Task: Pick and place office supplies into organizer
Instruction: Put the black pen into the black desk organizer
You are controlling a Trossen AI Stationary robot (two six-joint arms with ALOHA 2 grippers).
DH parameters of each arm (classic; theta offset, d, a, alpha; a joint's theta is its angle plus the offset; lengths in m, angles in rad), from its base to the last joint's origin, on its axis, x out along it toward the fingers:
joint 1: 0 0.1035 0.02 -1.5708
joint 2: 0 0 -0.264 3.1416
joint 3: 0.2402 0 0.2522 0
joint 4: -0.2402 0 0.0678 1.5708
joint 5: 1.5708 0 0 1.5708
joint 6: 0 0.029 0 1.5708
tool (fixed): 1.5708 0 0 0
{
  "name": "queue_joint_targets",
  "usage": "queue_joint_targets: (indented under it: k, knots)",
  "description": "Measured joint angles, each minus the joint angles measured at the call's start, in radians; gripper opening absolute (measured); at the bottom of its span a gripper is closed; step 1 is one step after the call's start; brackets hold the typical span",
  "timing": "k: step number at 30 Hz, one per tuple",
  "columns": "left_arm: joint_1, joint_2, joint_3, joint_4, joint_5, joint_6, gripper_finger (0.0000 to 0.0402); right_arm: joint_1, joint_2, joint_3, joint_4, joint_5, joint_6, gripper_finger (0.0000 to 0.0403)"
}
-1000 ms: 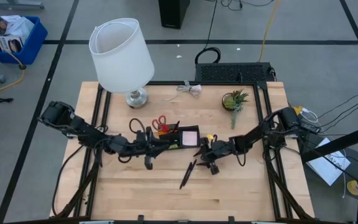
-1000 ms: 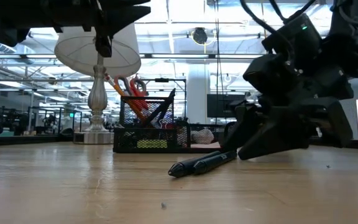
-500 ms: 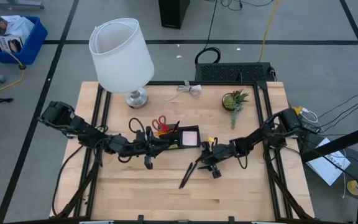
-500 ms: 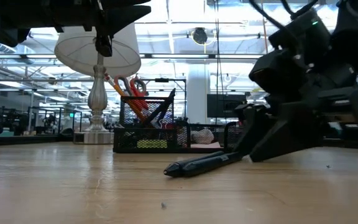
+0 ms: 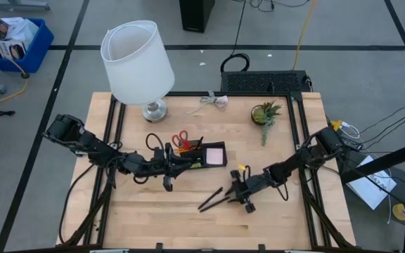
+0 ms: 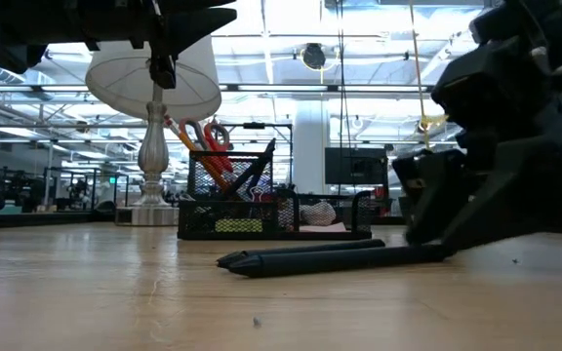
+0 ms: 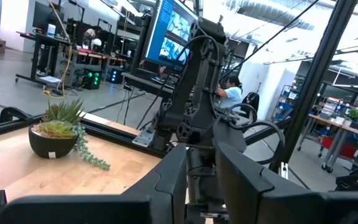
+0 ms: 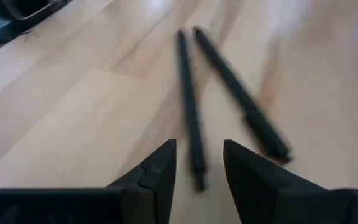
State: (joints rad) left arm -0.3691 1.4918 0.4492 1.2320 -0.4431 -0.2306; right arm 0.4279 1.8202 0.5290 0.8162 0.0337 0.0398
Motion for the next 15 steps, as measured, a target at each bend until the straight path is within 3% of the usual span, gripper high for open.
queue_joint_targets:
  k: [2, 15]
  knots:
    - [0.000, 0.000, 0.000, 0.000, 0.000, 0.000, 0.0090, 0.007, 0.000, 0.002, 0.002, 0.041, -0.012, 0.0125]
    - [0.000, 0.000, 0.000, 0.010, 0.000, -0.007, 0.0090, 0.038, 0.092, 0.082, -0.033, 0.047, -0.041, 0.0125]
